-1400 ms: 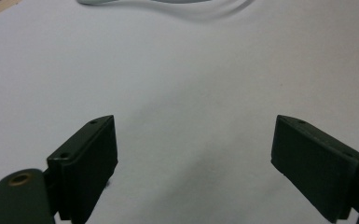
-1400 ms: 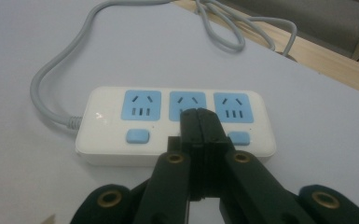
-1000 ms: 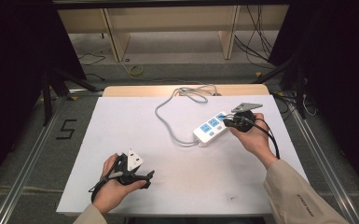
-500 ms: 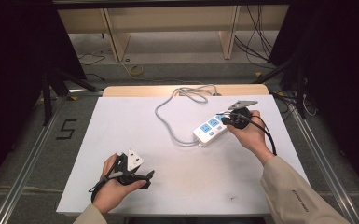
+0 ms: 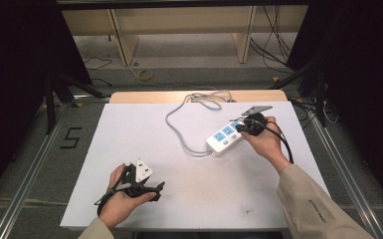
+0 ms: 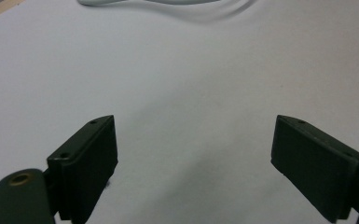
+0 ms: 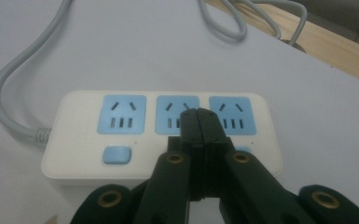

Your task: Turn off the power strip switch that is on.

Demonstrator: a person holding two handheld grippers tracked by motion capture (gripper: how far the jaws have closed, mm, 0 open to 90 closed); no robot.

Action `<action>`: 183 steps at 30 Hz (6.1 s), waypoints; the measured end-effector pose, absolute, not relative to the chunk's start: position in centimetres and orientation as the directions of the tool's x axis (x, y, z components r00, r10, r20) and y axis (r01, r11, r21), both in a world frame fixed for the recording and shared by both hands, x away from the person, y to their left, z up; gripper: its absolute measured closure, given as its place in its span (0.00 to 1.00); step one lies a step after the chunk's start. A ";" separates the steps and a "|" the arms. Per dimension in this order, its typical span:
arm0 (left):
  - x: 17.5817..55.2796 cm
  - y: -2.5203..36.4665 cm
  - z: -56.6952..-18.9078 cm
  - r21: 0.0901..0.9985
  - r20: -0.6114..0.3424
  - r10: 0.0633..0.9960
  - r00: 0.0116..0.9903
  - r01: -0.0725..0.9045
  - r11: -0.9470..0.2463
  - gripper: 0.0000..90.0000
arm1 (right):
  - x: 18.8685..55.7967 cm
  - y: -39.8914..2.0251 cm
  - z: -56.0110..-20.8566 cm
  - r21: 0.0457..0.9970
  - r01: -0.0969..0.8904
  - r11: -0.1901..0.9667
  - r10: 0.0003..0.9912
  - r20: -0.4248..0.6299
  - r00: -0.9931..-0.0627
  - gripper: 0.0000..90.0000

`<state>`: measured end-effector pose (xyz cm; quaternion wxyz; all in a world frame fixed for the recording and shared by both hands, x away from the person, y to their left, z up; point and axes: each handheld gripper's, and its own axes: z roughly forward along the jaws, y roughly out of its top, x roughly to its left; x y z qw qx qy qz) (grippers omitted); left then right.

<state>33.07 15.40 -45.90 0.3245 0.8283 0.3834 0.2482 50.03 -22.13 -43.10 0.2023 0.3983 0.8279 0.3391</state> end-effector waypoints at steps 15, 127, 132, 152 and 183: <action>33.1 15.4 -45.9 0.728 0.162 0.796 0.583 0.474 -0.495 0.16 | 50.9 -21.7 -44.1 0.691 0.549 0.470 0.795 -0.062 -0.603 1.00; 33.0 15.3 -45.9 0.728 0.164 0.795 0.585 0.472 -0.497 0.16 | 52.4 -19.6 -44.2 0.514 0.656 0.553 0.783 -0.053 -0.619 1.00; 33.0 15.2 -45.9 0.732 0.160 0.797 0.583 0.472 -0.492 0.16 | 52.3 -19.6 -44.2 0.516 0.655 0.552 0.785 -0.057 -0.617 1.00; 33.2 15.2 -45.9 0.730 0.160 0.798 0.581 0.475 -0.491 0.16 | 52.2 -19.6 -44.2 0.526 0.647 0.552 0.784 -0.063 -0.617 1.00; 33.2 15.2 -45.9 0.731 0.159 0.798 0.581 0.474 -0.491 0.16 | 52.2 -19.6 -44.2 0.532 0.650 0.543 0.790 -0.060 -0.610 1.00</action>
